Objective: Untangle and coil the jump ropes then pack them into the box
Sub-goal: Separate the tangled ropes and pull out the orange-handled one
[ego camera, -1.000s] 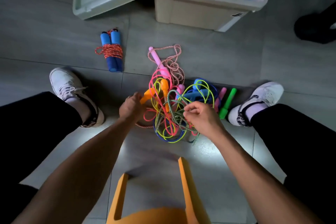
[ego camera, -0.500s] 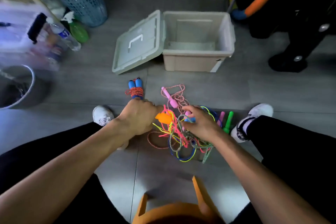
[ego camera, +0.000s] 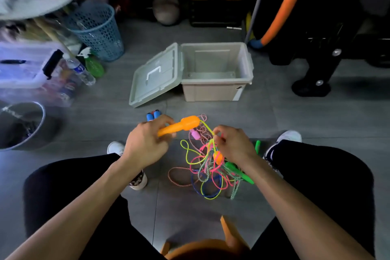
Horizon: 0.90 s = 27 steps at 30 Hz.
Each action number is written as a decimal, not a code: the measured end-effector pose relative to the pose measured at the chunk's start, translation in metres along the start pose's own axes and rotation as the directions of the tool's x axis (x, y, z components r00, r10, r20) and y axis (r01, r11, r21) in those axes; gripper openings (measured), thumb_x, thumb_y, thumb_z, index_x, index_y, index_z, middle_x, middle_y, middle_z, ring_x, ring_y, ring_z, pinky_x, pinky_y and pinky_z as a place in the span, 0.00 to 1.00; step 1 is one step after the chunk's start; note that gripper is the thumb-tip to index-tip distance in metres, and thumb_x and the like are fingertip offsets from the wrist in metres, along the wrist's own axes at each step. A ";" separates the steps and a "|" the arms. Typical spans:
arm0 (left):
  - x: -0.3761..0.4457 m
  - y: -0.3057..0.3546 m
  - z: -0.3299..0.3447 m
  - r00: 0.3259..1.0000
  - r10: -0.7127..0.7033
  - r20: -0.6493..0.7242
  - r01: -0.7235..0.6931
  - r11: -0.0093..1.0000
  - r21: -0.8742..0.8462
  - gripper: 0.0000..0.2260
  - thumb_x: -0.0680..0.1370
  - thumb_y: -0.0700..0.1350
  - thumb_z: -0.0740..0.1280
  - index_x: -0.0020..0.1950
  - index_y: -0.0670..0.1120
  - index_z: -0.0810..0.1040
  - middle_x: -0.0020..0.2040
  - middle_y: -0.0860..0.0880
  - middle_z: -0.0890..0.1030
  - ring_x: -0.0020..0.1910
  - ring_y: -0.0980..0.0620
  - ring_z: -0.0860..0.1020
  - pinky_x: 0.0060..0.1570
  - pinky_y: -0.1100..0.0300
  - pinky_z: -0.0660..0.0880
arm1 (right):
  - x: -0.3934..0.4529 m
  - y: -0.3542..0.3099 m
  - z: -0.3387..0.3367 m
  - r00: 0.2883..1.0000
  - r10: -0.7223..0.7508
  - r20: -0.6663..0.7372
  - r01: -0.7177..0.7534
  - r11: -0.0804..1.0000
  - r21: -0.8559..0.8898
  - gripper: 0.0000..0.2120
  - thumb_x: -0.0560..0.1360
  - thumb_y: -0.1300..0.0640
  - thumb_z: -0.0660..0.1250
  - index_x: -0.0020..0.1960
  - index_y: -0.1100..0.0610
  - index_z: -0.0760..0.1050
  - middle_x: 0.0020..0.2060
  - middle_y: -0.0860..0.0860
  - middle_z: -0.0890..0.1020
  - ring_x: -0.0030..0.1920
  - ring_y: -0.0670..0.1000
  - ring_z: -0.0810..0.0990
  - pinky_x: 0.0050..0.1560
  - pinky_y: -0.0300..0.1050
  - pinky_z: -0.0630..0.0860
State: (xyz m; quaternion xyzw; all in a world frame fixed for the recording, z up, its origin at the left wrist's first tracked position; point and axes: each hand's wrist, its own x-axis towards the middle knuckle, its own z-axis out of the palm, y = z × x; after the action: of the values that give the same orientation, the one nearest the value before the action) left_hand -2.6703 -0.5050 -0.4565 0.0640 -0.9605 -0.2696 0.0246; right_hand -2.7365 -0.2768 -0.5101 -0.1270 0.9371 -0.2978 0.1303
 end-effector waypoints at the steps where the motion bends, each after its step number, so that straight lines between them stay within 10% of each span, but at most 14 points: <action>1: 0.001 0.002 0.002 0.999 -0.032 -0.005 0.032 0.997 -0.065 0.09 0.72 0.45 0.69 0.48 0.59 0.76 0.34 0.63 0.78 0.40 0.49 0.77 0.39 0.56 0.75 | 0.001 0.000 -0.004 0.999 0.045 0.022 -0.042 0.992 -0.117 0.10 0.77 0.54 0.61 0.56 0.52 0.78 0.49 0.55 0.84 0.52 0.58 0.81 0.49 0.49 0.78; 4: 0.009 0.008 0.004 0.999 -0.033 0.005 0.033 0.977 -0.211 0.07 0.70 0.48 0.67 0.46 0.59 0.75 0.35 0.62 0.80 0.39 0.51 0.78 0.41 0.54 0.76 | 0.004 0.005 -0.018 0.992 0.112 0.062 -0.084 0.934 -0.348 0.21 0.77 0.50 0.62 0.69 0.53 0.70 0.61 0.57 0.74 0.62 0.60 0.74 0.58 0.52 0.75; 8: 0.020 0.019 -0.003 0.991 0.002 0.132 0.059 0.886 -0.460 0.07 0.69 0.45 0.70 0.43 0.55 0.76 0.31 0.52 0.79 0.33 0.46 0.76 0.40 0.48 0.75 | 0.014 0.007 -0.028 0.983 -0.123 0.134 0.106 0.987 0.123 0.26 0.78 0.49 0.66 0.74 0.51 0.65 0.71 0.52 0.68 0.71 0.52 0.67 0.70 0.49 0.66; 14: 0.035 0.030 -0.011 0.963 -0.205 0.177 0.268 0.627 -0.732 0.08 0.70 0.46 0.69 0.45 0.43 0.79 0.30 0.47 0.76 0.29 0.48 0.66 0.31 0.57 0.62 | 0.015 -0.011 -0.034 0.958 -0.150 0.243 -0.006 0.840 0.542 0.10 0.81 0.55 0.62 0.42 0.53 0.76 0.41 0.52 0.84 0.43 0.47 0.80 0.50 0.47 0.73; 18: 0.047 0.029 -0.013 0.847 -0.499 0.183 0.363 0.291 -0.885 0.05 0.79 0.45 0.63 0.51 0.45 0.74 0.35 0.46 0.73 0.24 0.52 0.64 0.28 0.59 0.64 | 0.012 -0.003 -0.035 0.972 0.006 0.234 -0.086 0.938 0.334 0.12 0.80 0.55 0.57 0.41 0.51 0.74 0.33 0.49 0.80 0.35 0.47 0.76 0.42 0.45 0.71; 23: 0.052 0.015 0.003 0.927 -0.359 0.108 0.374 0.874 -0.310 0.23 0.74 0.38 0.57 0.63 0.60 0.62 0.40 0.44 0.79 0.31 0.42 0.76 0.35 0.52 0.76 | 0.007 -0.008 -0.042 0.997 -0.076 0.010 0.073 0.979 0.190 0.12 0.80 0.54 0.60 0.42 0.58 0.77 0.29 0.53 0.77 0.29 0.47 0.71 0.34 0.48 0.69; 27: 0.046 0.030 0.018 0.975 -0.100 0.196 0.142 0.967 -0.212 0.26 0.71 0.31 0.57 0.59 0.55 0.79 0.49 0.41 0.76 0.43 0.47 0.73 0.42 0.68 0.68 | 0.008 -0.025 -0.066 0.967 -0.254 0.020 0.251 0.963 0.103 0.14 0.80 0.53 0.61 0.42 0.61 0.77 0.26 0.53 0.71 0.29 0.48 0.65 0.32 0.45 0.65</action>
State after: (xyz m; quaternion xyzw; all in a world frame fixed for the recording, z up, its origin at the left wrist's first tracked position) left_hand -2.7203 -0.4763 -0.4560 0.0944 -0.9163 -0.3822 -0.0737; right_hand -2.7609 -0.2647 -0.4444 -0.2435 0.8949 -0.3563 0.1131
